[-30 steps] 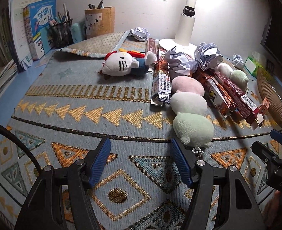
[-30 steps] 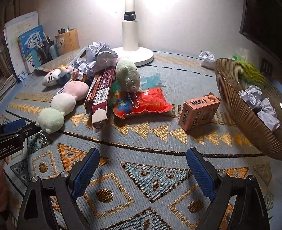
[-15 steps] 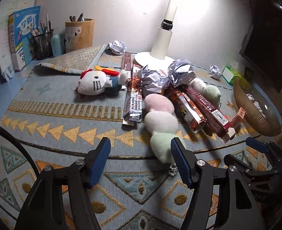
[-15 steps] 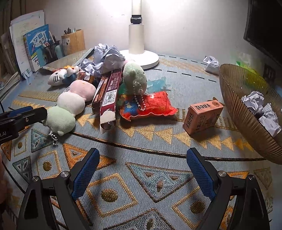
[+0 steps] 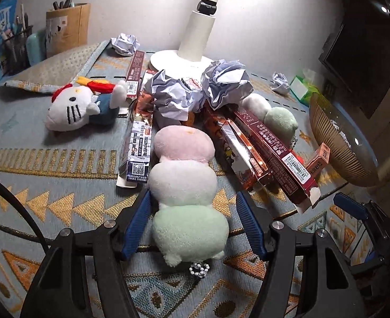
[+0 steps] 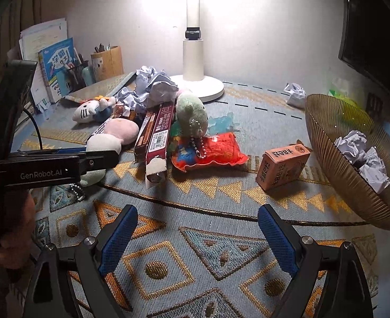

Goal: Organize objects
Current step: 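Grasp the pink-white-green stacked plush with the left tool, then grasp the red snack bag with the right tool while the left tool holds the plush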

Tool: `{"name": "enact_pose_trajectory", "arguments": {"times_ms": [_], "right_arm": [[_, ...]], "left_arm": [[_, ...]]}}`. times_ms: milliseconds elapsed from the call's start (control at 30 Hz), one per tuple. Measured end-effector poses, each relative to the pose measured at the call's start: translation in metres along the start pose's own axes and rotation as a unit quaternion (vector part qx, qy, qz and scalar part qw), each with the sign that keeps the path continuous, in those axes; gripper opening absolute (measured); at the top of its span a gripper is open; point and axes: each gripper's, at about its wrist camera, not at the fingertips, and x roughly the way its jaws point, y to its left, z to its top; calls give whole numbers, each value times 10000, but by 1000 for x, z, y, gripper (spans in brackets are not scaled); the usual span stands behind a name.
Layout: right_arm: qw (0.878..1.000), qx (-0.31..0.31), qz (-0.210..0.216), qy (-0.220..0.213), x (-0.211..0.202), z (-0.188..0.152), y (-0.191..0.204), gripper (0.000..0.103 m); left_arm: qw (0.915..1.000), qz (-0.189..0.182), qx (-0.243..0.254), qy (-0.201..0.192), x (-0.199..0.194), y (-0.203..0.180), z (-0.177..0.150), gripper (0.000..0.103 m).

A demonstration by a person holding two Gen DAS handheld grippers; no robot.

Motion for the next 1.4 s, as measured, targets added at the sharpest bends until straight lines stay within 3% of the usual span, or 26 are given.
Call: {"name": "enact_pose_trajectory", "arguments": {"times_ms": [133, 200, 233, 267, 367, 667, 833, 1067, 1100, 1167, 1267, 1400], "right_arm": [[9988, 411, -214, 177, 7, 2, -16, 91], [9969, 666, -96, 395, 14, 3, -27, 83], [9961, 741, 53, 485, 17, 4, -30, 72], [9950, 786, 195, 577, 20, 5, -32, 68], [9931, 898, 312, 688, 28, 12, -37, 64], [9770, 1770, 877, 809, 62, 49, -45, 64], [9779, 1901, 514, 707, 75, 63, -36, 65], [9812, 1814, 467, 475, 78, 64, -38, 63], [9822, 1736, 496, 521, 77, 64, -40, 60], [9825, 1618, 642, 656, 74, 62, -43, 33], [9823, 1403, 948, 802, 63, 53, -48, 10], [9926, 799, 562, 721, 40, 45, -46, 4]], "left_arm": [[9998, 157, 153, -9, 2, -6, -1, 63], [9991, 294, 307, -7, 3, -12, -3, 63], [9988, 331, 361, -3, 3, -13, -3, 63], [9986, 355, 394, 2, 3, -15, -4, 63], [9986, 363, 383, 11, 1, -14, -4, 63], [9998, 174, 88, -47, -4, -2, -4, 63], [9994, 278, 190, -37, -3, -6, -6, 63], [9994, 287, 210, -31, -2, -8, -6, 63], [9994, 279, 197, -33, -2, -8, -6, 63], [9995, 263, 180, -39, -2, -8, -6, 63], [9994, 273, 185, -39, -2, -8, -6, 63], [9993, 295, 204, -36, -2, -8, -6, 63]]}}
